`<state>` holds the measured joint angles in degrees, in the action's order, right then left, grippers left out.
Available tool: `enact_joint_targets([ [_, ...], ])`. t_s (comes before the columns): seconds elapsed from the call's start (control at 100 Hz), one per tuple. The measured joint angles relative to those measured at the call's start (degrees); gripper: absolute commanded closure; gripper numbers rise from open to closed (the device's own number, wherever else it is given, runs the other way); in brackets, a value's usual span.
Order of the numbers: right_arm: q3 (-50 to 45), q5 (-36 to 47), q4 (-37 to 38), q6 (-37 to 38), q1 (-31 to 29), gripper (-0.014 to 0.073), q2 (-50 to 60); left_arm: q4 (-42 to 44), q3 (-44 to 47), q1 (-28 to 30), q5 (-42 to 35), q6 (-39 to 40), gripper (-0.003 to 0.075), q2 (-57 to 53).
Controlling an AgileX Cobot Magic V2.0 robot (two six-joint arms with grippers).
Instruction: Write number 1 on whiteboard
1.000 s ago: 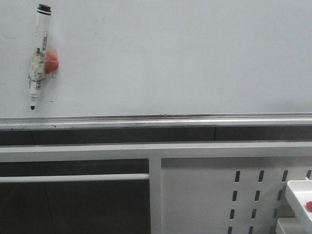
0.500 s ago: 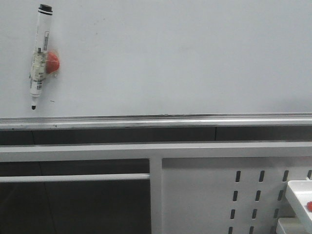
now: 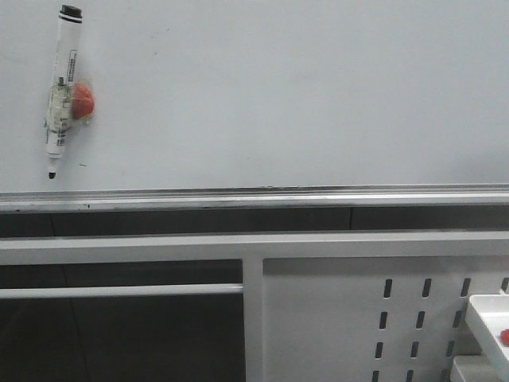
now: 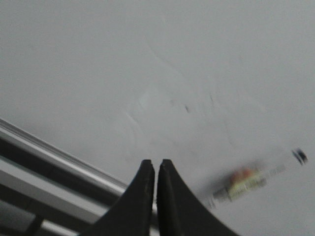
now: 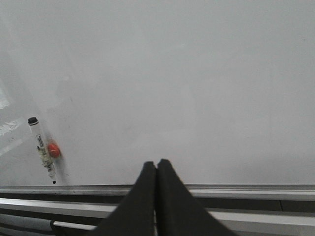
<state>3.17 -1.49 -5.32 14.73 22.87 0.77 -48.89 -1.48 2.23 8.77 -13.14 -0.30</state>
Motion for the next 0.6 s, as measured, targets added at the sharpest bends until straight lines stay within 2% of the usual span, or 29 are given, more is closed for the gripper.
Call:
enact_joint_targets([
  [0.08,4.5,-5.5,1.5,0.0,0.0,0.0616,0.0,3.0,-4.0,0.0,7.8,-1.9,0.0603,0.0],
  [0.18,10.4,-12.1,3.7,-0.8,0.0,0.0485,-2.6,3.8,-10.5,0.0,13.2,-7.8,0.0415,1.7],
  [0.25,13.6,-15.8,4.3,-2.1,0.0,0.0398,-5.8,3.4,-15.4,0.0,16.0,-12.8,0.0357,4.6],
  [0.34,16.5,-18.6,4.8,-3.3,0.0,0.0348,-10.7,3.0,-21.1,0.0,22.0,-20.7,0.0379,10.1],
  [0.4,17.3,-19.1,4.9,-3.6,0.0,0.0347,-14.0,3.7,-23.9,0.0,27.4,-26.1,0.0424,14.5],
  [0.45,17.8,-19.1,4.9,-3.7,0.0,0.0347,-16.4,5.7,-25.5,-0.5,29.7,-27.5,0.0471,17.6],
  [0.52,18.2,-19.1,4.9,-3.7,0.0,0.0347,-19.1,13.5,-27.1,-2.0,31.5,-26.1,0.0506,21.0],
  [0.6,18.2,-18.9,4.9,-3.8,0.0,0.0347,-21.0,28.0,-28.4,-3.8,34.2,-20.6,0.0505,23.8],
])
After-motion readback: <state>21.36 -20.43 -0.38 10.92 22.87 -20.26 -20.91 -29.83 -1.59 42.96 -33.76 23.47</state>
